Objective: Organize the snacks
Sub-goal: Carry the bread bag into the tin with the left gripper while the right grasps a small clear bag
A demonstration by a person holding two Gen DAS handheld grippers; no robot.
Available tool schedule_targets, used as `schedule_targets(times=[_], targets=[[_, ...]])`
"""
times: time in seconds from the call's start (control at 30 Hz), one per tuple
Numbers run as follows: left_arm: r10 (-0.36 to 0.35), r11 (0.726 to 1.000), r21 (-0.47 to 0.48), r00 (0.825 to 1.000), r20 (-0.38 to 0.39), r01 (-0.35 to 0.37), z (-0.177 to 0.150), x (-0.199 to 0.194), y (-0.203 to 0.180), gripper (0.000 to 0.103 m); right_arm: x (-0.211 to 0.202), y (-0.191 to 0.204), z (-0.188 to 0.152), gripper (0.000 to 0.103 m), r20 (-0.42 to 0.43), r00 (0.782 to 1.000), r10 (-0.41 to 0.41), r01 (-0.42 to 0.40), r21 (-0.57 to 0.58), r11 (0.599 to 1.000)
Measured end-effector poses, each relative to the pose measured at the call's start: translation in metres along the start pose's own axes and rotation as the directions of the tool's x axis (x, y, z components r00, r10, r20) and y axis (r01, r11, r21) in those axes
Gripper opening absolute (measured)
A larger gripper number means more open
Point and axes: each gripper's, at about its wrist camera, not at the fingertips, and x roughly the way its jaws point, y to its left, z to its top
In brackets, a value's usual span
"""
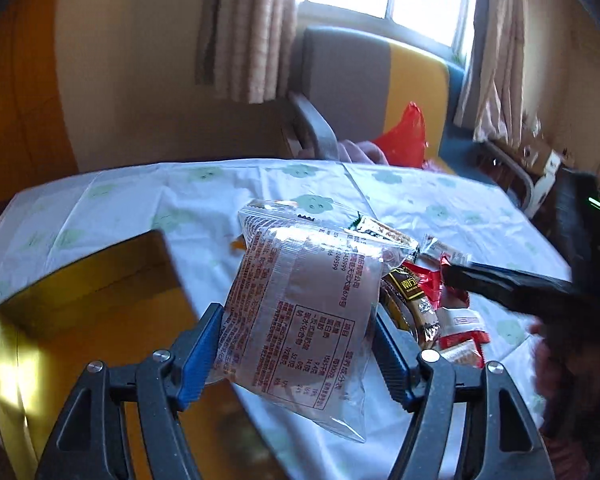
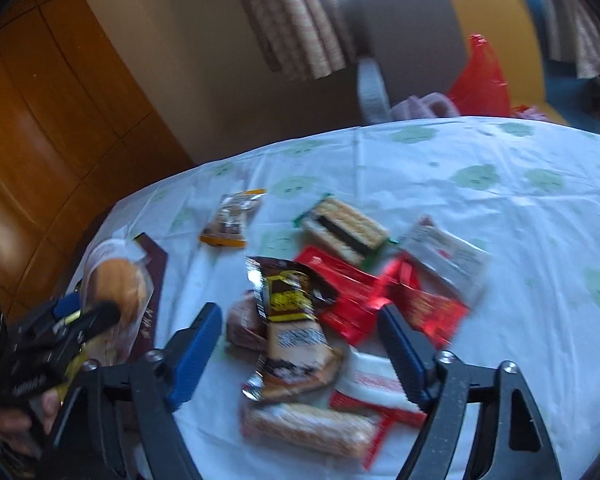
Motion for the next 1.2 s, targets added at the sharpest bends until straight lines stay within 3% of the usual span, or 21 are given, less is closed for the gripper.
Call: schedule_targets(times=[0.2, 0.3, 0.57, 0.63, 0.67, 0.7, 0.83, 1.0, 1.2], targets=[[0.022, 0.993, -0.114, 1.0, 0.022, -0.019, -0.017, -0.023, 0.036, 0.072, 0.068, 0.046, 0.042, 0.077, -0.099, 0.992, 0.075, -0.081, -0.059, 0.995], [0.041, 0.987, -0.159, 0.999, 0.031, -0.036, -0.021, -0.031, 0.054, 0.072, 0.108, 0.062, 0.062, 0.077, -0.146, 0.987, 0.07, -0.077, -0.046, 0.996], [0.1, 0.952, -0.291, 0.995, -0.013, -0.1, -0.031, -0.03, 0.105, 0.072, 0.189, 0.088, 0.094, 0.077, -0.204, 0.977, -0.062, 0.054, -0.045, 0.998], [0.127, 0.938, -0.322, 0.991, -0.035, -0.132, -0.03, -0.025, 0.117, 0.072, 0.205, 0.092, 0.095, 0.069, -0.229, 0.97, -0.087, 0.074, -0.067, 0.995], [0.139, 0.932, -0.333, 0.99, -0.041, -0.144, -0.028, -0.022, 0.122, 0.072, 0.212, 0.094, 0.094, 0.046, -0.244, 0.963, -0.111, 0.091, -0.091, 0.992], [0.15, 0.925, -0.345, 0.988, -0.048, -0.157, -0.026, -0.019, 0.127, 0.072, 0.214, 0.095, 0.093, 0.04, -0.235, 0.962, -0.14, 0.114, -0.118, 0.986], [0.157, 0.907, -0.385, 0.985, -0.069, -0.172, -0.017, 0.0, 0.144, 0.072, 0.19, 0.099, 0.087, 0.037, -0.199, 0.971, -0.131, 0.093, -0.192, 0.977], [0.151, 0.883, -0.433, 0.983, -0.105, -0.181, -0.005, 0.024, 0.156, 0.072, 0.14, 0.102, 0.065, 0.037, -0.188, 0.981, -0.042, -0.002, -0.228, 0.974], [0.181, 0.861, -0.456, 0.974, -0.137, -0.224, 0.005, 0.047, 0.161, 0.072, 0.094, 0.102, 0.019, 0.037, -0.218, 0.976, 0.013, -0.073, -0.271, 0.96]])
